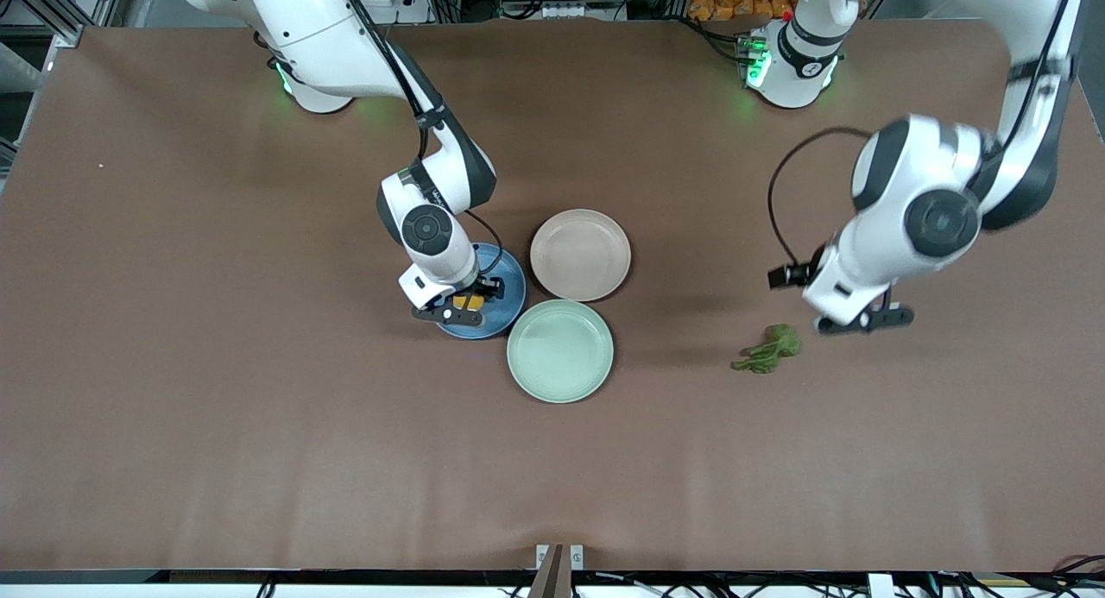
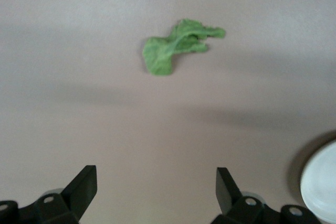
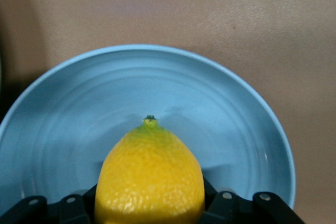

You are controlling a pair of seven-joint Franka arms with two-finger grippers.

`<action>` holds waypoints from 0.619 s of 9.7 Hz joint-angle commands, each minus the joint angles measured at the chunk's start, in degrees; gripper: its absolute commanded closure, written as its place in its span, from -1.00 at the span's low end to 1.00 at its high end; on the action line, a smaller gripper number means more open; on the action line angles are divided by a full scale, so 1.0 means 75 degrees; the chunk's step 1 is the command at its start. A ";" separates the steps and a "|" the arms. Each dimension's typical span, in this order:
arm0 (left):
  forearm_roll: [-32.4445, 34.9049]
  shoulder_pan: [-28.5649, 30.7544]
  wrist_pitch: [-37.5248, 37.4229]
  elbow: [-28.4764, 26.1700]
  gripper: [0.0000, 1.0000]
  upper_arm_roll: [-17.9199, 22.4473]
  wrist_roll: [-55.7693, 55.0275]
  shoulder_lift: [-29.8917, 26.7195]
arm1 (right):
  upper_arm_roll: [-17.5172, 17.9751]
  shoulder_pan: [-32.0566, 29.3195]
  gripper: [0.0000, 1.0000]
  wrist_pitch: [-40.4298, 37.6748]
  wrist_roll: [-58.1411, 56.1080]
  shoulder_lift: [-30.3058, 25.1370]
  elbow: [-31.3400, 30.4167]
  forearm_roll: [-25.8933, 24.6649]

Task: Pick lemon and lettuce from blue and beige plates
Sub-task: 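Lower the lettuce beside the green plate and open the left gripper, then raise the left gripper away while the right gripper lifts the lemon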

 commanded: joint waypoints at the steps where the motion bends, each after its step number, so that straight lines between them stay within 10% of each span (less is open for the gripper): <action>1: -0.0247 -0.0061 0.0087 -0.0647 -1.00 0.0062 0.0114 -0.1257 | -0.0005 -0.0234 0.46 -0.1274 0.0031 -0.0086 0.0832 0.0152; 6: -0.0481 -0.0740 -0.0158 0.0511 -1.00 0.0506 0.0055 -0.1447 | -0.0029 -0.1053 0.46 -0.3548 -0.0903 -0.0098 0.2403 0.0117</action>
